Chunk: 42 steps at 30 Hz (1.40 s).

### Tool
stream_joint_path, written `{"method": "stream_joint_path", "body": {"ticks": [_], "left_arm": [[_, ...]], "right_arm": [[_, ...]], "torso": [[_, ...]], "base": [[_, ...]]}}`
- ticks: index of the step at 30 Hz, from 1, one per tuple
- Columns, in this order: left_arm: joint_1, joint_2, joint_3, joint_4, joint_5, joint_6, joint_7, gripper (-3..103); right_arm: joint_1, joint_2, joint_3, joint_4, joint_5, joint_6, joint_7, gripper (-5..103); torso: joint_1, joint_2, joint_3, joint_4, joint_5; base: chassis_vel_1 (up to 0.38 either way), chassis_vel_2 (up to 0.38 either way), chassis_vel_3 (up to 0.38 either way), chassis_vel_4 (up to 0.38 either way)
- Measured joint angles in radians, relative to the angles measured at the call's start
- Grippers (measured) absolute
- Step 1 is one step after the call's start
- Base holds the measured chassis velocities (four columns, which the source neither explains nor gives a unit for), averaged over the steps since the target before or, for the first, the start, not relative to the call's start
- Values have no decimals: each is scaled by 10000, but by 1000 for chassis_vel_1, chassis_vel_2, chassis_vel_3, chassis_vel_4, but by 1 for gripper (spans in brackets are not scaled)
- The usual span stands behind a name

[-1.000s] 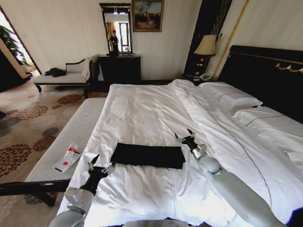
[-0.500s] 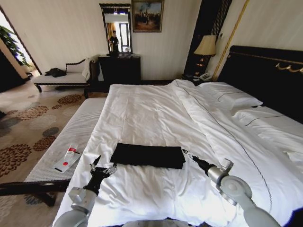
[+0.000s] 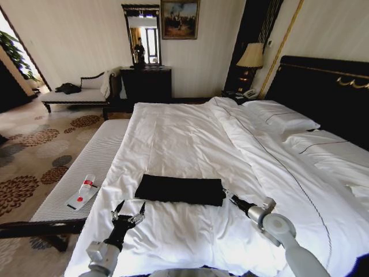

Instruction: Fold the clothes on the bed.

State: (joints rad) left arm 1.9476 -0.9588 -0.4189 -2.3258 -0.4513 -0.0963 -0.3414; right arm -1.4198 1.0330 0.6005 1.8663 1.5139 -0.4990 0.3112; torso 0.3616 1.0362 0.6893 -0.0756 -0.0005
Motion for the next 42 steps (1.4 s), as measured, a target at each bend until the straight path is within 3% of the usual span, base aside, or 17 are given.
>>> {"method": "stream_joint_path", "body": {"ticks": [9,11,13,19,22,28,31,35,42], "left_arm": [[8,195,-144,-103,-175,0,-50,100],[0,232,-198,-116,-222,0,-63,100],[-2,231,-203,-116,-234,0,-71,100],[15,203,-202,-100,-315,-72,-103,100],[17,196,-204,-100,-370,-88,-113,100],[-69,122,-218,-77,-573,-226,-143,100],[-124,-25,-210,-35,-586,-233,-179,100],[-183,-184,-164,-107,-541,-232,-192,100],[-477,-25,-257,-124,-680,-212,-229,100]], "right_arm": [[441,412,-363,-20,83,-242,9,103],[583,519,-499,-89,-54,-264,22,95],[599,540,-523,-104,-109,-264,23,95],[487,561,-549,-100,-290,-223,5,68],[425,638,-556,-101,-363,-198,-20,62],[348,934,-715,-99,-490,-136,-55,36],[308,1033,-772,-97,-596,-114,-66,30],[257,1158,-853,-17,-809,-67,-71,8],[383,1250,-925,110,-890,16,155,4]], "torso": [[0,0,0,-1,-1],[0,-1,0,0,-1],[0,-1,0,2,-1],[0,-1,0,-1,-2],[0,-1,0,-1,-1],[0,-1,0,-1,-1],[0,-1,0,0,-1],[0,-1,0,0,0],[0,-1,0,1,-1]], "base": [[0,0,0,0],[0,0,0,0],[0,0,0,0],[0,0,0,0],[0,0,0,0],[0,0,0,0],[0,0,0,0],[0,0,0,0],[0,0,0,0]]}}
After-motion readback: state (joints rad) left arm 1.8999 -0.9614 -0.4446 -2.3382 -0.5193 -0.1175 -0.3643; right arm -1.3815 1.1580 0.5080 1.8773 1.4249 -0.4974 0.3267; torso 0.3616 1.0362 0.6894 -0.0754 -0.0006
